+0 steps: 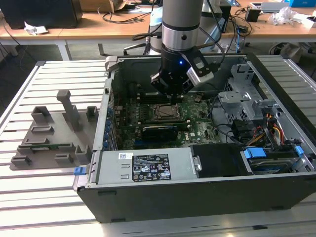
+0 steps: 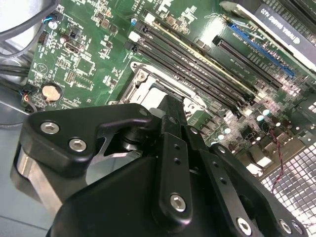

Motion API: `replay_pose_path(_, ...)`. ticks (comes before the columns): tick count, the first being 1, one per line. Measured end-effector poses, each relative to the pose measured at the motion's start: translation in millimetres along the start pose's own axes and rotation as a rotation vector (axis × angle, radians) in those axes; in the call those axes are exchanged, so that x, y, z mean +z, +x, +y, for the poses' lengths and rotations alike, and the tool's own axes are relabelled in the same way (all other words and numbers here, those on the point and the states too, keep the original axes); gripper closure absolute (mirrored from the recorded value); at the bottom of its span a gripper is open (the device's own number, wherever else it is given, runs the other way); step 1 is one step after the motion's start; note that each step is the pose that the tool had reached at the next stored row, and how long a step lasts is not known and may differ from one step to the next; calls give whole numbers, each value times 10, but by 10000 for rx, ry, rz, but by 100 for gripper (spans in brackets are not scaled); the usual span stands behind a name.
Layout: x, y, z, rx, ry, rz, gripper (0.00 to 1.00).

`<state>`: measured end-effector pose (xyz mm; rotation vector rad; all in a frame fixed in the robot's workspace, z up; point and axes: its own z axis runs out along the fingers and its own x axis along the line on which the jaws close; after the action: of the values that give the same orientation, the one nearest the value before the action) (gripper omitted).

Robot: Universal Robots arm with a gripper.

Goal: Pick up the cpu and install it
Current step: 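Install the second cpu locking lever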

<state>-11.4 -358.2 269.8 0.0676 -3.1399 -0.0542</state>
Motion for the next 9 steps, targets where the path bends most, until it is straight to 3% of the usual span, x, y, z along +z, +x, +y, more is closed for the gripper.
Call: replay_pose_path(9,2,2,-61,-2,1,1,89)
